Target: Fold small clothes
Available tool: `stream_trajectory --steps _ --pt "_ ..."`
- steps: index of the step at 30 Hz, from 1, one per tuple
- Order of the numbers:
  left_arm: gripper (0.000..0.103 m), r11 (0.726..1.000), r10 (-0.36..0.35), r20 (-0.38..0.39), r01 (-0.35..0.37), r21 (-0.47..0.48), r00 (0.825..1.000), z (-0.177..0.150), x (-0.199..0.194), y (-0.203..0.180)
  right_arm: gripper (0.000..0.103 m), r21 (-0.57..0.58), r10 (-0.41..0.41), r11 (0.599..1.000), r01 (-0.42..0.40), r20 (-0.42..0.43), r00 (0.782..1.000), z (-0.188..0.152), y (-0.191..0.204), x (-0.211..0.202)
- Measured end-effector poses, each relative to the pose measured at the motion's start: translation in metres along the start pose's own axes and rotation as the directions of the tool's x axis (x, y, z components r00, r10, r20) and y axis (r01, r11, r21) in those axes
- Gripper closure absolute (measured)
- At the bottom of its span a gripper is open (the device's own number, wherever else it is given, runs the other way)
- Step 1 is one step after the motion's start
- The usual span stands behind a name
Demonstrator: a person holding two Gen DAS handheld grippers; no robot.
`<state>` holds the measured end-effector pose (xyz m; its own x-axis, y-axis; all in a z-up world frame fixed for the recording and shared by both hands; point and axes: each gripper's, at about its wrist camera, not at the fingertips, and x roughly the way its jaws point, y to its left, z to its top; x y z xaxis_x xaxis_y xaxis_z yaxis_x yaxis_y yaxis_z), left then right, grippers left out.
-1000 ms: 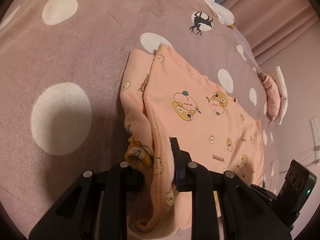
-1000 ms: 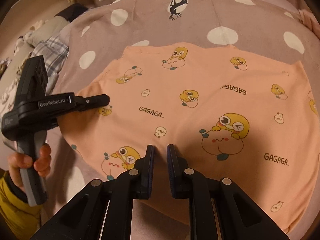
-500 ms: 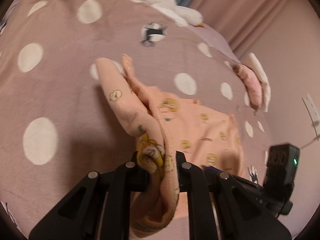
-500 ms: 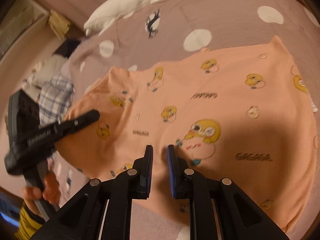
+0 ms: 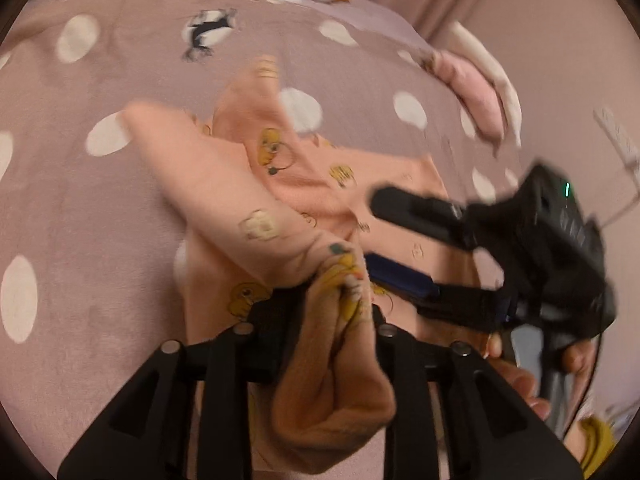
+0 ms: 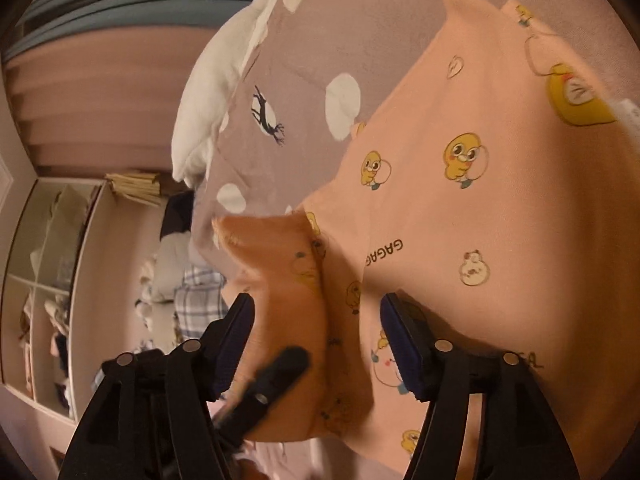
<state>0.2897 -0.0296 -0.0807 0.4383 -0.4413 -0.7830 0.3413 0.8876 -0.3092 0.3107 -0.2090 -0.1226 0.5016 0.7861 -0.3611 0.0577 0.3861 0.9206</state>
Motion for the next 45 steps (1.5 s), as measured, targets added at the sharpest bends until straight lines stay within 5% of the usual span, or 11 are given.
stream_trajectory --steps 3,8,13,22,27,29,38,45 --pt "0.073 0.999 0.004 -0.004 -0.004 0.037 1.0 -0.001 0.004 -0.007 0.031 -0.005 0.002 1.0 -0.002 -0.016 1.0 0.001 0.002 0.001" --pt "0.053 0.995 -0.087 -0.034 0.089 0.052 0.996 -0.006 0.005 -0.008 0.029 -0.005 0.013 1.0 -0.013 -0.034 0.999 0.002 -0.002 -0.003" --pt "0.051 0.995 -0.058 -0.032 0.061 0.079 0.998 -0.011 0.005 -0.013 0.026 0.013 0.055 0.998 -0.055 -0.025 0.998 0.005 -0.002 -0.003" --pt "0.05 0.997 -0.074 0.031 0.075 -0.024 0.997 -0.037 -0.028 0.02 0.027 -0.125 -0.144 0.983 0.137 -0.053 0.988 0.002 0.018 0.019" --pt "0.05 0.997 -0.043 0.065 0.047 -0.062 0.997 -0.055 -0.051 0.036 0.078 -0.18 -0.284 0.944 0.276 -0.017 0.959 0.002 0.016 0.027" --pt "0.049 0.996 -0.035 0.071 0.041 -0.083 0.997 -0.063 -0.058 0.044 0.086 -0.181 -0.293 0.941 0.287 -0.01 0.956 0.003 0.013 0.027" --pt "0.049 0.991 -0.017 0.071 0.026 -0.129 0.997 -0.07 -0.071 0.055 0.092 -0.334 -0.28 0.893 0.301 0.11 0.954 0.005 0.059 -0.012" --pt "0.049 0.993 -0.039 0.063 0.045 -0.105 0.997 -0.069 -0.067 0.038 0.092 -0.341 -0.331 0.853 0.396 0.234 0.914 0.026 0.059 -0.067"
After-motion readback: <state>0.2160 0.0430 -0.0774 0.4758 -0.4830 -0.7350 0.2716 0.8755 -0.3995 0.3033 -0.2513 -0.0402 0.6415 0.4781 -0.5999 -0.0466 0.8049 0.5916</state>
